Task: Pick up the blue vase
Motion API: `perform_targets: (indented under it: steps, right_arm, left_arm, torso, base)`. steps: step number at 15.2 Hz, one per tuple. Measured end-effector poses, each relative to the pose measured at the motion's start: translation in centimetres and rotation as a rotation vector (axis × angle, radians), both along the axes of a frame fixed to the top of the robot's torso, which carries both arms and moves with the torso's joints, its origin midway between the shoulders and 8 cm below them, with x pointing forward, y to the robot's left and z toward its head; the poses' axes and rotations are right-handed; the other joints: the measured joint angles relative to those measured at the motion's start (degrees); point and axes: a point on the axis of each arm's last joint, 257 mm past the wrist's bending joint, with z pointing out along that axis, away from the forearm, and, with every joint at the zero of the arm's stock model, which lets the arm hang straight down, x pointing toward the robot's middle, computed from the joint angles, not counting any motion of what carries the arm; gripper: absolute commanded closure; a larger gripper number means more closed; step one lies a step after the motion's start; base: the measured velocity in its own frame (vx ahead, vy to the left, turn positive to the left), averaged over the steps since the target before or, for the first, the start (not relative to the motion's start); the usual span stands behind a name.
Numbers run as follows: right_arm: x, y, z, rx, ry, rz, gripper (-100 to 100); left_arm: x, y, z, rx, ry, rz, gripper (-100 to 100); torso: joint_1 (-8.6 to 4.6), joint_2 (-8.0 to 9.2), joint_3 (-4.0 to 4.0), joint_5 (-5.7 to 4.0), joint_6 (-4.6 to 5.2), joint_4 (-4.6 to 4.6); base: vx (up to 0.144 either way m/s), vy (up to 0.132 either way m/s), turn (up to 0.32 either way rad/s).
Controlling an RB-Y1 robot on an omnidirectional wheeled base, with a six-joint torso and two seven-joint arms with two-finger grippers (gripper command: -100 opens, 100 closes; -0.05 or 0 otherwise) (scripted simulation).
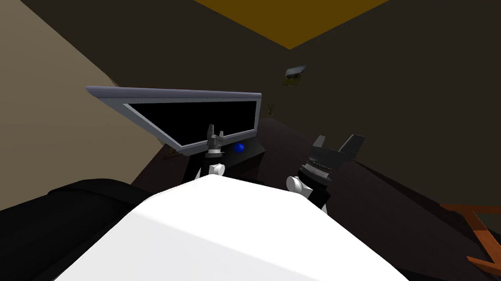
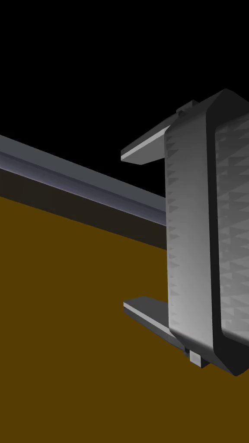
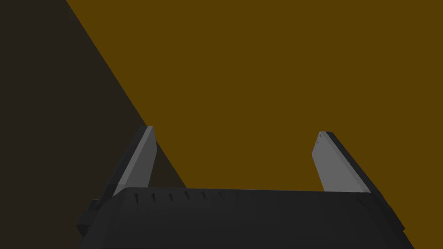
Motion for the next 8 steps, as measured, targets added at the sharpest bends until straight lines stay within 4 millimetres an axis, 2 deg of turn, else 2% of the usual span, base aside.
perform_targets:
  steps: [8]
  right_arm:
    - [0.0,0.0,0.0,0.000,0.000,0.000,0]
  left_arm:
    - [1.5,0.5,-2.5,0.112,0.117,-0.039,-100]
  torso:
    - [-0.01,0.03,0.02,0.00,0.00,0.01]
  base:
    - [-0.007,-0.009,-0.024]
